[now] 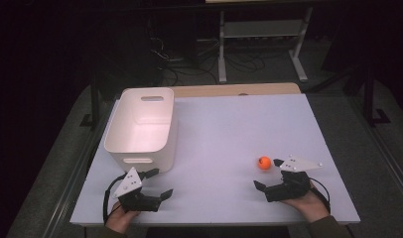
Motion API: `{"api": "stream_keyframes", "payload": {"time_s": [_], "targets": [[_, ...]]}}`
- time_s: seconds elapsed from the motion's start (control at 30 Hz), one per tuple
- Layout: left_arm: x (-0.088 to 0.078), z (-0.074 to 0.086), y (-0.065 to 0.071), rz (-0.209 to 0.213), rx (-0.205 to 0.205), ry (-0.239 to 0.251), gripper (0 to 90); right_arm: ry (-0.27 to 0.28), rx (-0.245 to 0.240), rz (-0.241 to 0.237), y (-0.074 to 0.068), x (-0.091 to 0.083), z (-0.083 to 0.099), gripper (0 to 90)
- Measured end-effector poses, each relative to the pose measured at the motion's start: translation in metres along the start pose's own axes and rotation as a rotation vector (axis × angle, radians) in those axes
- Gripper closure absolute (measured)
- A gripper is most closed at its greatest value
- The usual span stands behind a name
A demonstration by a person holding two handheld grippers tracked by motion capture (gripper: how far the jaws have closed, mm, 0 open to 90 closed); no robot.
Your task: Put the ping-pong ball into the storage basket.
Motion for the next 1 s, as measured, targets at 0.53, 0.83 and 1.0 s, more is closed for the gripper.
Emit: {"api": "stream_keyframes", "payload": {"time_s": [0.53,0.83,1.0], "targets": [[0.0,0.0,-0.0001,0.001,-0.001,0.004,14.1,0.006,0.007,0.004,-0.0004,-0.0011,-0.0013,0.0],[-0.0001,-0.0001,-0.0002,0.001,-0.002,0.005,14.1,0.002,0.011,0.017,0.0024,-0.0026,-0.0019,0.0],[-0.0001,0.0,-0.0004,0.002,-0.005,0.003,14.1,0.0,0.005,0.014,0.0025,-0.0028,-0.0035,0.0]]}}
Point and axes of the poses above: each handheld gripper's, and its own axes: x roughly forward along the jaws, z roughly out of its underside, y roughly to its right, the point moved 5 cm from there along x, roughly forward along the jaws, and after that the axes turned 11 degrees about -z, right-handed, at the moved point
